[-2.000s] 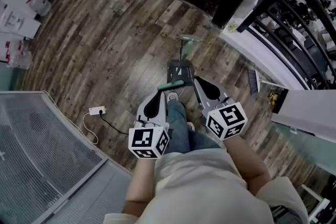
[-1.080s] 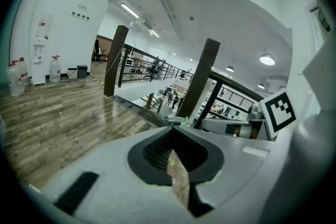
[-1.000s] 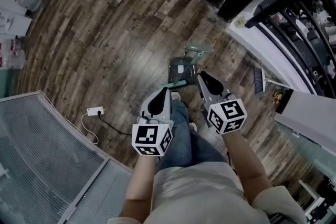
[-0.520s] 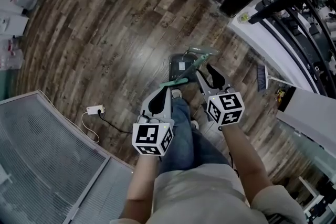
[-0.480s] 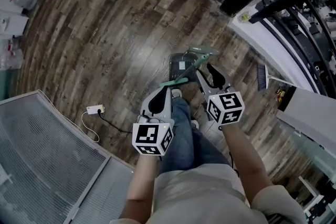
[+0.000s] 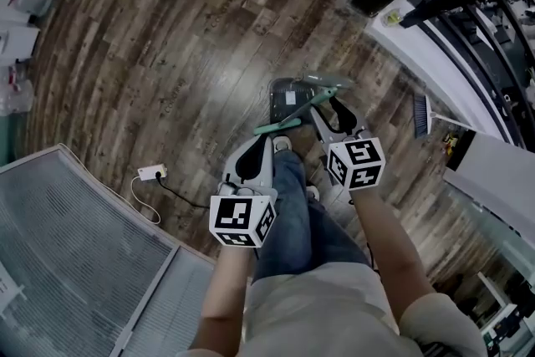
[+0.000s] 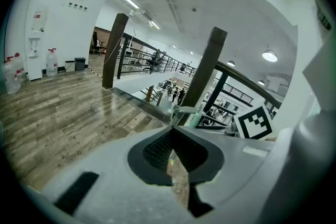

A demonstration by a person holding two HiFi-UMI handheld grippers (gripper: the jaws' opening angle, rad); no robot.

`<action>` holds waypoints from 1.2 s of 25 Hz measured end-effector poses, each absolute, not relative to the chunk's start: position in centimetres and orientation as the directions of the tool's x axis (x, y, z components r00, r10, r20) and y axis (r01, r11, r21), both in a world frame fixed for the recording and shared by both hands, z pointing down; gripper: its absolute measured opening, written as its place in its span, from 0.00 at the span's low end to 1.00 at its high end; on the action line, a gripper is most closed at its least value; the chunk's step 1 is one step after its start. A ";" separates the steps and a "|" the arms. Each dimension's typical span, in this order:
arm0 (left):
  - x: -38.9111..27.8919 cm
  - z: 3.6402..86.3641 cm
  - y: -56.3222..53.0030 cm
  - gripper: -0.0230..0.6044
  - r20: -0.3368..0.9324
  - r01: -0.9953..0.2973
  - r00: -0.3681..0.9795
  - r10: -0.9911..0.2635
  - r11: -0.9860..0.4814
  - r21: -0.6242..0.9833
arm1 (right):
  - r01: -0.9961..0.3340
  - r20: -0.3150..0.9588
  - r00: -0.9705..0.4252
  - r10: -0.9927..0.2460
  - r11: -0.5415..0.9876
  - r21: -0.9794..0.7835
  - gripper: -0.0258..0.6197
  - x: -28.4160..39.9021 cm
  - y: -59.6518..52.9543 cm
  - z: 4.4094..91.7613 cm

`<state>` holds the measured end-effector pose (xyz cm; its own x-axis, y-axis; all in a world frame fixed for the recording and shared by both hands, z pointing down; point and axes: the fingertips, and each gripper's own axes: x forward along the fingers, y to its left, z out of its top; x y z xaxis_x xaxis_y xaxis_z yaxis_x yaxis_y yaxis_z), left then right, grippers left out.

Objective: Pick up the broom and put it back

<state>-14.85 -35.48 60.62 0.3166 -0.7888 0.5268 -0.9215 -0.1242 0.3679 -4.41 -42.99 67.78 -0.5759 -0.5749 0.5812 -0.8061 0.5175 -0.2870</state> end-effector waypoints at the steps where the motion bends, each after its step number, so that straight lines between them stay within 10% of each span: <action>1: -14.9 60.8 -35.6 0.04 0.527 -0.921 0.316 -0.789 -0.123 0.369 | -0.806 0.584 -0.575 -0.574 0.518 -0.285 0.34 -4.5 -43.1 68.1; 30: -14.7 60.2 -33.7 0.04 0.521 -0.920 0.309 -0.796 -0.112 0.375 | -0.812 0.598 -0.557 -0.576 0.529 -0.247 0.20 -5.2 -40.9 68.5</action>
<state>-14.69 -33.73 60.22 0.3090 -0.7955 0.5212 -0.9203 -0.1118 0.3749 -5.21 -40.86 68.47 -0.5570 -0.5759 0.5984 -0.8120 0.5288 -0.2469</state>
